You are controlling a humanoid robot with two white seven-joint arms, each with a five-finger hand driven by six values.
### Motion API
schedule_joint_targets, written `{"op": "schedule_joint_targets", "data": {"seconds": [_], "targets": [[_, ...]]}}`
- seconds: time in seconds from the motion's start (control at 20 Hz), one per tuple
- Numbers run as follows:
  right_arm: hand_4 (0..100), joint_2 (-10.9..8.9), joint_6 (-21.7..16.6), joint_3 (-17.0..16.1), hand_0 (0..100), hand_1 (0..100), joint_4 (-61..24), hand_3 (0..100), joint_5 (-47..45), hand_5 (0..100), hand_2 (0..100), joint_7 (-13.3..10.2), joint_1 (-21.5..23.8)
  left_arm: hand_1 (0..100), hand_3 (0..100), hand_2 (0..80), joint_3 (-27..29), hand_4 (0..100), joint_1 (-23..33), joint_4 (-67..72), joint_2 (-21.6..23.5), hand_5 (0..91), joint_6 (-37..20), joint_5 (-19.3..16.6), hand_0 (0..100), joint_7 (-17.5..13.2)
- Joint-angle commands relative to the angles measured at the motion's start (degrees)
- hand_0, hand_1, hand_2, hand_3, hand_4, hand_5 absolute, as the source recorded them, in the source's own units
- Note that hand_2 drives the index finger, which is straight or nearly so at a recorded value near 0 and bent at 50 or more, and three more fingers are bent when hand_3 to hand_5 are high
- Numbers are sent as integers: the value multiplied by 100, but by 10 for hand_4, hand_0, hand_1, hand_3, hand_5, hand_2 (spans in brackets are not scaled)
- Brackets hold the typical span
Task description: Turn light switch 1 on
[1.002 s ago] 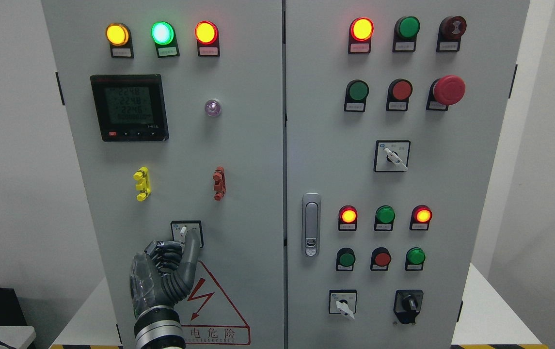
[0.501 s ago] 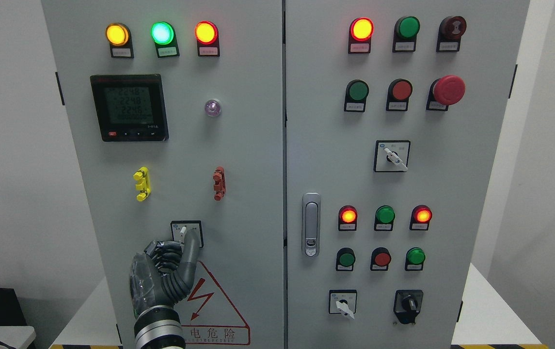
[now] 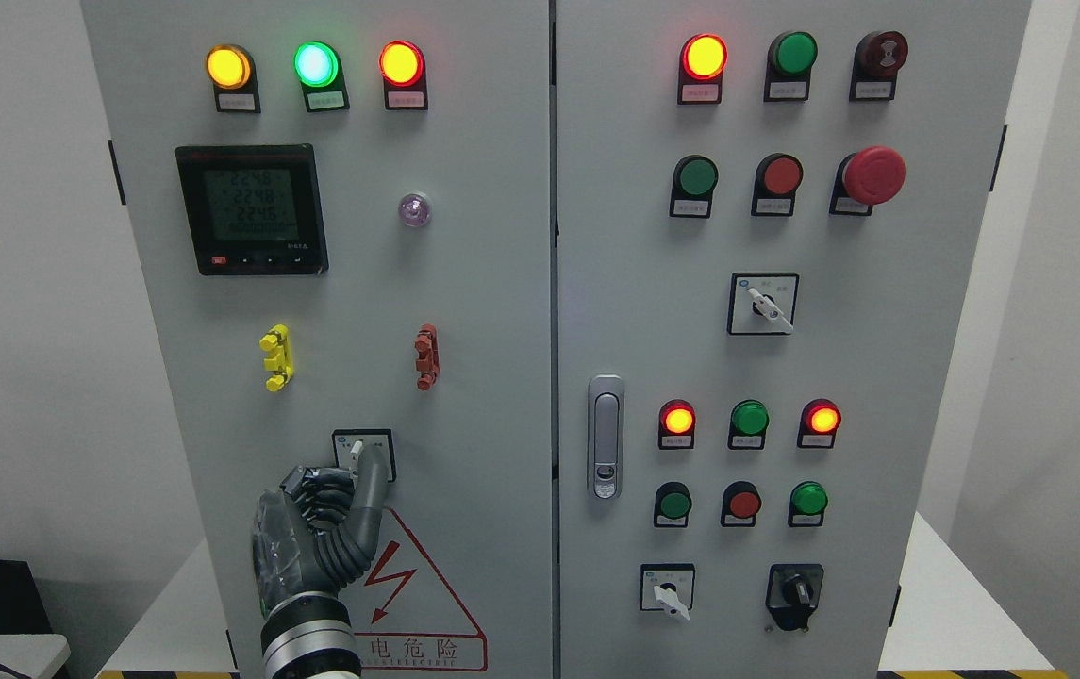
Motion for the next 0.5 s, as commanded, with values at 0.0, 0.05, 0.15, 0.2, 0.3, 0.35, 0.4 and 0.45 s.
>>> {"op": "schedule_joint_targets", "data": {"seconds": [0.0, 0.05, 0.15, 0.2, 0.3, 0.35, 0.4, 0.45], "targets": [[0, 0, -4, 0, 120, 389, 0, 0, -105, 0, 0, -3, 0, 429, 790, 583, -6, 798, -5, 2, 4, 748, 19, 0, 255, -9], [0, 0, -4, 0, 120, 389, 0, 0, -105, 0, 0, -3, 0, 428, 790, 584, -6, 798, -5, 2, -5, 748, 19, 0, 259, -9], [0, 0, -4, 0, 120, 389, 0, 0, -97, 0, 0, -3, 0, 426, 792, 586, -6, 799, -5, 2, 4, 748, 27, 0, 270, -9], [0, 0, -4, 0, 120, 389, 0, 0, -105, 0, 0, -3, 0, 423, 792, 587, -6, 799, -5, 2, 4, 749, 27, 0, 277, 0], [0, 0, -4, 0, 120, 389, 0, 0, -97, 0, 0, -3, 0, 418, 793, 590, -6, 800, -5, 10, 4, 750, 27, 0, 294, -9], [0, 0, -4, 0, 120, 389, 0, 0, -97, 0, 0, -3, 0, 416, 794, 592, -6, 801, -5, 10, 4, 751, 27, 0, 301, -9], [0, 0, -4, 0, 120, 389, 0, 0, -97, 0, 0, -3, 0, 414, 794, 593, -6, 801, -5, 10, 4, 752, 27, 0, 309, -9], [0, 0, -4, 0, 120, 389, 0, 0, -105, 0, 0, -3, 0, 412, 795, 593, -6, 801, -5, 10, 4, 753, 27, 0, 314, -9]]}}
